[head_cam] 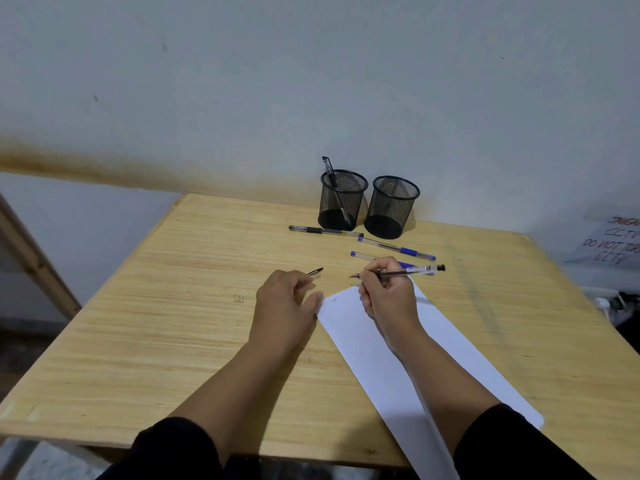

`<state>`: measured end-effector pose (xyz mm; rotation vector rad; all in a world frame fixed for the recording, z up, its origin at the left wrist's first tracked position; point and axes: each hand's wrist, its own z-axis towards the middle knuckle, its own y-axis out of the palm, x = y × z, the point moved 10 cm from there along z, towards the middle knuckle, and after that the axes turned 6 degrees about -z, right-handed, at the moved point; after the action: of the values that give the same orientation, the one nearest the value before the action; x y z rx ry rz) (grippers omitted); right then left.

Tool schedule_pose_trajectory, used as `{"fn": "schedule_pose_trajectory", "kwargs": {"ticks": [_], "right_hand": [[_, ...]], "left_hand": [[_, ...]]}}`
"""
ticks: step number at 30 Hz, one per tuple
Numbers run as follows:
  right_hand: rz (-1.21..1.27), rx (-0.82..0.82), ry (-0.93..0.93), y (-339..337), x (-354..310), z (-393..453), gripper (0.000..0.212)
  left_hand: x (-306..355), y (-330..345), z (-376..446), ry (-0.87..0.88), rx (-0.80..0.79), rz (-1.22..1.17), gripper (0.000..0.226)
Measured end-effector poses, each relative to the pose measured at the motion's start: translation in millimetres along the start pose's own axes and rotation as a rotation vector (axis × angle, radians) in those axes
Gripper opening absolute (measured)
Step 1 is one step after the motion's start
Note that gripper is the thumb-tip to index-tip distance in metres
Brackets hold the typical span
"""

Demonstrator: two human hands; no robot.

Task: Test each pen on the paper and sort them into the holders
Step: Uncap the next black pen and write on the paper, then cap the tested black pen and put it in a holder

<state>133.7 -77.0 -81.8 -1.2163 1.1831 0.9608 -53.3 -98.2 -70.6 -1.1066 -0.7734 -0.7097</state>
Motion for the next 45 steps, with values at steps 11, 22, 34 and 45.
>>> {"fn": "schedule_pose_trajectory", "kwargs": {"ticks": [11,22,34,45], "right_hand": [[0.137,-0.029,0.019,-3.7,-16.2,2.9,0.013],[0.228,-0.052,-0.071,-2.4,-41.3,3.8,0.018],[0.25,-0.175,-0.162,1.9,-54.8,-0.4,0.02],[0.282,-0.185,-0.186,5.3,-58.3,-15.5,0.024]], "left_hand": [[-5.1,5.7,39.2,-0.07,-0.024,0.107,0.011],[19.8,-3.3,31.6,-0.08,-0.021,-0.192,0.012],[54.7,-2.8,23.9,0.034,-0.083,-0.237,0.014],[63.0,-6.3,10.7,0.086,-0.034,-0.182,0.022]]}}
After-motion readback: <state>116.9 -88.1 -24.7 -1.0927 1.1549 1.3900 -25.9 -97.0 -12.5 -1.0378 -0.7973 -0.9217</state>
